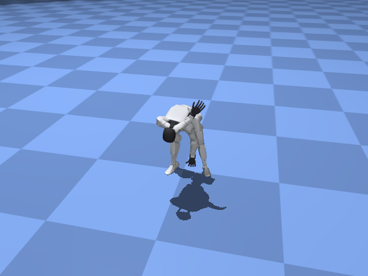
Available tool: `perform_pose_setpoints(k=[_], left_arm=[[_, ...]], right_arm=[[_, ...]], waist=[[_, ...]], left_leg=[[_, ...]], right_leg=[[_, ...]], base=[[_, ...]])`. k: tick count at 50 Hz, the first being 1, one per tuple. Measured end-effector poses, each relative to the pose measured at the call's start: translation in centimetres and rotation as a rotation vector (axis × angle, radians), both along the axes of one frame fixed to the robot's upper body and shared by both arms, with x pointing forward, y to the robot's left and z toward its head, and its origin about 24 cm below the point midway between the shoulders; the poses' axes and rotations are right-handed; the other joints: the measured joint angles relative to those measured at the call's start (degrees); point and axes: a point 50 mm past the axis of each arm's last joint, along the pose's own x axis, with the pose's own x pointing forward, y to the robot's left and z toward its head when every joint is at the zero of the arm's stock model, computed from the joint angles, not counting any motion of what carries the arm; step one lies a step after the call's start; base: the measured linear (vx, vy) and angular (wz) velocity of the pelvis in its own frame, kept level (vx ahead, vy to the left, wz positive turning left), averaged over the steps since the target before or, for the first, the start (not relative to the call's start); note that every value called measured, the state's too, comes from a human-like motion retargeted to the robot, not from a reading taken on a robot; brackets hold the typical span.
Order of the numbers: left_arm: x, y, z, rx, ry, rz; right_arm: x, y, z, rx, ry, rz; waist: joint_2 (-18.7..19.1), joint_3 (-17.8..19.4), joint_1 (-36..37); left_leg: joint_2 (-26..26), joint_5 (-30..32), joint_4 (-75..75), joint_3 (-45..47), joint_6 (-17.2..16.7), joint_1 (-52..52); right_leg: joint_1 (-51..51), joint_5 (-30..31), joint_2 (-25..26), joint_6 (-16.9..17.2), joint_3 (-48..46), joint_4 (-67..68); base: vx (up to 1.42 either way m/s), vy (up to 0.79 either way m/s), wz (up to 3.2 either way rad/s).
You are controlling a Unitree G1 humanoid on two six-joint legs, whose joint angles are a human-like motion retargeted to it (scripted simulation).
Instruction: In place motions
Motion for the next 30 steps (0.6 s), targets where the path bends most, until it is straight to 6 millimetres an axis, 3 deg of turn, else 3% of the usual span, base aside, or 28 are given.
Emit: perform_pose_setpoints(k=[5,10,13,15,21,26,28,30], left_arm=[[0.6,-3.7,-0.6,-0.022,0.011,-0.108],[0.6,-1.4,0.8,-0.12,-0.056,-0.009],[0.0,2.6,1.7,-0.089,-0.087,0.102],[-1.1,6.4,2.1,-0.003,-0.077,0.2],[-6.7,16.7,0.7,0.335,0.127,0.457],[-13.7,23.7,-1.7,0.416,0.344,0.671],[-17.4,26.5,-1.8,0.473,0.435,0.784],[-20.7,28.7,-1.1,0.538,0.508,0.886]], right_arm=[[0.0,-0.6,-0.7,0.269,-0.243,0.233],[-0.7,-0.9,-0.3,0.524,-0.309,0.354],[-0.9,-1.9,-0.6,0.527,-0.257,0.414],[-1.0,-2.8,-0.9,0.48,-0.229,0.439],[-1.6,-4.9,-1.7,0.411,-0.25,0.526],[-1.9,-3.6,-1.9,0.636,-0.576,0.515],[-2.3,-3.3,-1.7,0.742,-0.699,0.491],[-2.9,-4.2,-1.8,0.786,-0.748,0.529]], waist=[[5.43,0.0,7.92],[10.86,0.0,10.44],[11.12,0.0,11.1],[10.88,0.0,11.59],[11.43,0.0,19.84],[16.94,-0.57,33.98],[19.93,-2.75,38.96],[22.71,-6.0,43.43]], left_leg=[[0.4,-0.34,1.82,0.0,0.18,-0.76],[0.58,0.06,2.77,0.06,1.1,1.31],[0.59,0.24,2.94,-0.01,1.41,3.32],[0.41,0.1,3.06,-0.08,1.42,5.01],[-1.71,0.03,4.41,-1.29,1.37,11.83],[-4.66,-0.62,5.83,-3.44,1.65,18.8],[-6.23,-1.05,6.23,-4.72,1.92,21.07],[-8.26,-1.59,6.45,-6.09,2.43,22.47]], right_leg=[[-0.02,-1.1,-0.46,-0.1,0.73,0.75],[3.43,-2.13,-1.31,0.03,0.65,1.29],[6.53,-2.57,-2.06,0.43,-0.04,1.5],[8.91,-2.73,-2.74,0.89,-0.53,1.69],[18.74,-3.45,-6.48,2.39,-1.13,2.18],[29.92,-4.92,-11.24,4.3,-2.15,1.75],[34.24,-5.51,-13.57,5.34,-2.8,1.36],[37.65,-5.94,-16.18,6.4,-3.48,1.08]], base=[[0.06,0.03,0.27],[-0.03,-0.03,0.71],[-0.03,0.03,0.81],[-0.1,-0.08,0.83],[-0.05,0.06,1.05],[-0.07,-0.05,1.28],[-0.01,0.12,1.38],[0.0,0.04,1.5]])
